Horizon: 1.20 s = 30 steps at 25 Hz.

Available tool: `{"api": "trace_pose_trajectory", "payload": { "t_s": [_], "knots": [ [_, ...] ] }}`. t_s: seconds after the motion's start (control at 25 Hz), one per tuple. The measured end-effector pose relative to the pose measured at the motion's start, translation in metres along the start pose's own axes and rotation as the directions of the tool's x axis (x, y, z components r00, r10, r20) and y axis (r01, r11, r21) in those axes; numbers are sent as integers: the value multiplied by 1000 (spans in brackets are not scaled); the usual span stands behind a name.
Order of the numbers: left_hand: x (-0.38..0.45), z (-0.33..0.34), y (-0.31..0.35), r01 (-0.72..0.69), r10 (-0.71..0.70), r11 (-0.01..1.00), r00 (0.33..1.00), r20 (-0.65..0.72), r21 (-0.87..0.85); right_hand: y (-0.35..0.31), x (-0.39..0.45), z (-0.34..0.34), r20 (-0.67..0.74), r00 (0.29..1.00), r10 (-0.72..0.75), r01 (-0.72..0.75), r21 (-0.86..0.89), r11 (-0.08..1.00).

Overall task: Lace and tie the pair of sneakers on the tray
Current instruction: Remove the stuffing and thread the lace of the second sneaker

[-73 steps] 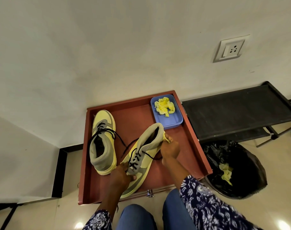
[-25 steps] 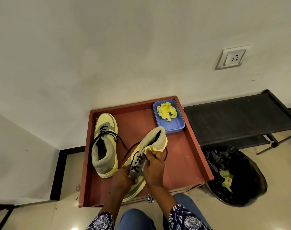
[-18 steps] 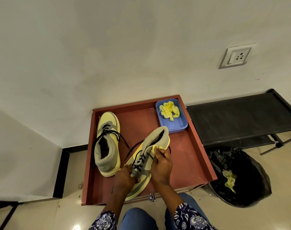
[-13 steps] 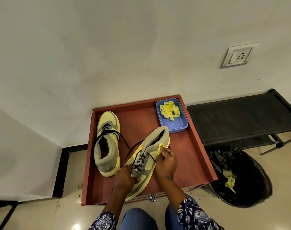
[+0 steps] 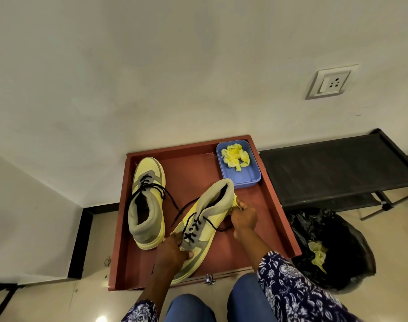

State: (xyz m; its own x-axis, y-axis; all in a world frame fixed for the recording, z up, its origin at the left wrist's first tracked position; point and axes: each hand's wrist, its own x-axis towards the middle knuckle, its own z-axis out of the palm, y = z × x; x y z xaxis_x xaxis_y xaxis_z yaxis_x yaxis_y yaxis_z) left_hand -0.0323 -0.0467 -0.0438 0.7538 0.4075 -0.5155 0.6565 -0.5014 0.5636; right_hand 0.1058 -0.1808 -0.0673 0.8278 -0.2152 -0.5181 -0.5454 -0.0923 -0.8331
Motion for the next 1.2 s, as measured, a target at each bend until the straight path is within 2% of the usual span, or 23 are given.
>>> {"api": "trace_pose_trajectory", "payload": {
  "t_s": [0.32, 0.52, 0.76, 1.0, 1.2],
  "knots": [
    [-2, -5, -1, -34, 34, 999, 999, 11, 25, 37, -21, 12, 73, 989, 126, -129, 40, 991],
    [-5, -12, -6, -70, 68, 995, 997, 26, 65, 51, -35, 5, 75, 987, 145, -147, 20, 989],
    [-7, -24, -8, -100, 91, 987, 993, 79, 124, 47, -37, -12, 45, 985, 168, -172, 96, 981],
    [-8, -31, -5, -177, 159, 971, 980, 118, 163, 29, -24, -37, 3, 1000, 25, -25, -2, 1000],
    [-4, -36, -2, -219, 190, 953, 970, 149, 210, 7, -11, -50, 30, 999, -25, 24, 34, 999]
  ]
}}
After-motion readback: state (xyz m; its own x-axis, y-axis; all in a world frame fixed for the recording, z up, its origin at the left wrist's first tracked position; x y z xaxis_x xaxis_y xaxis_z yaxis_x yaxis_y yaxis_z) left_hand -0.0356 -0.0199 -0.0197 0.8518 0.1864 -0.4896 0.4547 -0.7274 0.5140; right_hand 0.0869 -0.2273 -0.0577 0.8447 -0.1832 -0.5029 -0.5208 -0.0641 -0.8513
